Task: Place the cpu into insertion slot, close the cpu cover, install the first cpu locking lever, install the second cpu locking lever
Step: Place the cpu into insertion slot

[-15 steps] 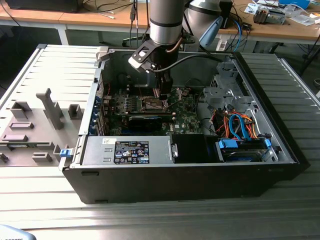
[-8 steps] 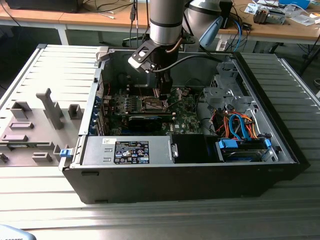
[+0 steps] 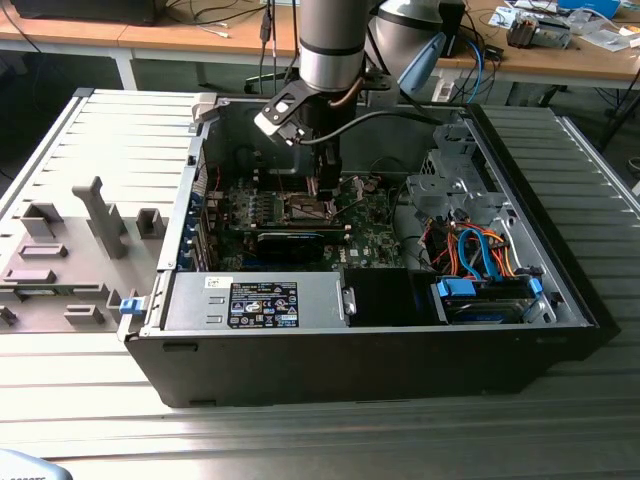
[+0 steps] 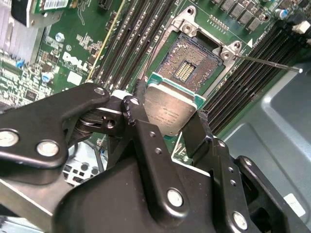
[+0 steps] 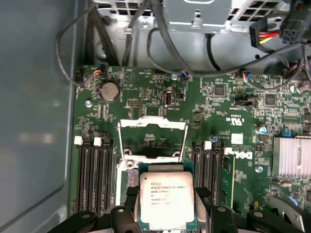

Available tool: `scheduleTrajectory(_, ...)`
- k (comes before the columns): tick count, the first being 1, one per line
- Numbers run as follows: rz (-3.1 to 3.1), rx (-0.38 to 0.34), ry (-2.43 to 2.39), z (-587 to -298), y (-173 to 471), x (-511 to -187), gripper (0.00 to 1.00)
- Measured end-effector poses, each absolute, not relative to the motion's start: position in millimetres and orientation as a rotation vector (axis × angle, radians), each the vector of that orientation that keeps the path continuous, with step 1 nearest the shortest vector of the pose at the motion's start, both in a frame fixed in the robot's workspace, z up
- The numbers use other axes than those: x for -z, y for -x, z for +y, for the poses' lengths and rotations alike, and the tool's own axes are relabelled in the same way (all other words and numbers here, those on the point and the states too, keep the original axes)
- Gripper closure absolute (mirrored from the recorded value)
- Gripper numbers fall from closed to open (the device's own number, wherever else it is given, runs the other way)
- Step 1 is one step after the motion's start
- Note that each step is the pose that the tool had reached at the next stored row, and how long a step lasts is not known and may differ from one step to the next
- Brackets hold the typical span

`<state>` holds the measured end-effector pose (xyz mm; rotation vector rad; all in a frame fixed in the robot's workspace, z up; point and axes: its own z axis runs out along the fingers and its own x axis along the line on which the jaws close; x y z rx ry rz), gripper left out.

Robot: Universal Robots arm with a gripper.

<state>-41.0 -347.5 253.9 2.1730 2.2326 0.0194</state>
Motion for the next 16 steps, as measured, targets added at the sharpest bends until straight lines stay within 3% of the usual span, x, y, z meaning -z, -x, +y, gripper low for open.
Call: scheduleTrajectory(16, 2.183, -0.019, -2.222, -347.5, 41.5, -253.2, 0.45)
